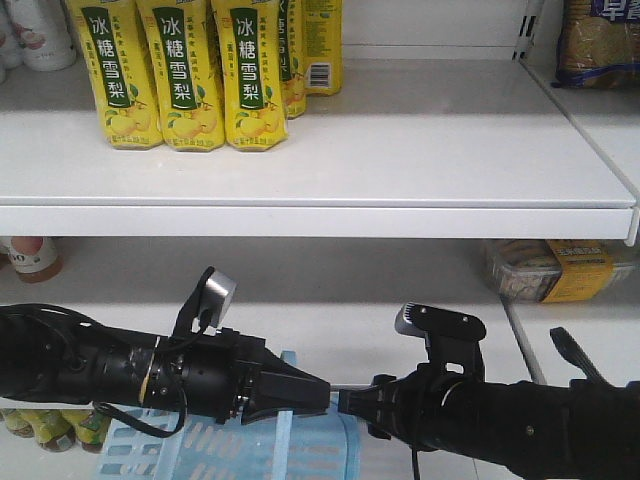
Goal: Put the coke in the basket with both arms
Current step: 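Open the right gripper and withdraw it from the basket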
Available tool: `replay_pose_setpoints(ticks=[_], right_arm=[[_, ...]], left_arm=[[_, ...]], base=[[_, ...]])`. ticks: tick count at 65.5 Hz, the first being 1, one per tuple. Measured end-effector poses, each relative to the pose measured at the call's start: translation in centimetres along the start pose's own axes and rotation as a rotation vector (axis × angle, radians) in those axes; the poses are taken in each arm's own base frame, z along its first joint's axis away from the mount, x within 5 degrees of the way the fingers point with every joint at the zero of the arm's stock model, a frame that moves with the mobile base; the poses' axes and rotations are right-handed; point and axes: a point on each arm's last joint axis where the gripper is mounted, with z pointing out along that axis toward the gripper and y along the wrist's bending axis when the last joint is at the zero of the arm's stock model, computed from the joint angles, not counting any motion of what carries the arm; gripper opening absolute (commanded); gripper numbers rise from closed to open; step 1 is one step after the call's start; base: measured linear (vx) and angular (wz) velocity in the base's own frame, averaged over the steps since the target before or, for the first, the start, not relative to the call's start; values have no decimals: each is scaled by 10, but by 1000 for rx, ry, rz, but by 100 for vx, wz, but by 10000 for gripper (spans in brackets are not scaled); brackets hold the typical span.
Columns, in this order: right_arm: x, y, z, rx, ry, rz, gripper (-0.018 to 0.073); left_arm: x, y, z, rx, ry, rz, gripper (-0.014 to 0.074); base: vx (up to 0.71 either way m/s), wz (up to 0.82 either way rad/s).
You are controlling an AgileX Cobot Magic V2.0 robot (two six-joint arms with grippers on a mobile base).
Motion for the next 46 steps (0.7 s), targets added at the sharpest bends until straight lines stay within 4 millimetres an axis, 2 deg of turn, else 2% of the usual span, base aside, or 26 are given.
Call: replay_pose_setpoints(ticks=[9, 21, 46], right_arm=[[-2, 1, -3, -8, -13, -26, 368], [-14, 8, -24, -62, -108, -79, 368], [-37, 25, -109, -208, -415, -351, 368]], left_arm=[[0, 0, 0, -3, -3, 0, -6], [0, 0, 0, -3, -4, -1, -6], [0, 0, 0, -1, -4, -1, -6]], base=[[0, 0], [0, 0], [0, 0]])
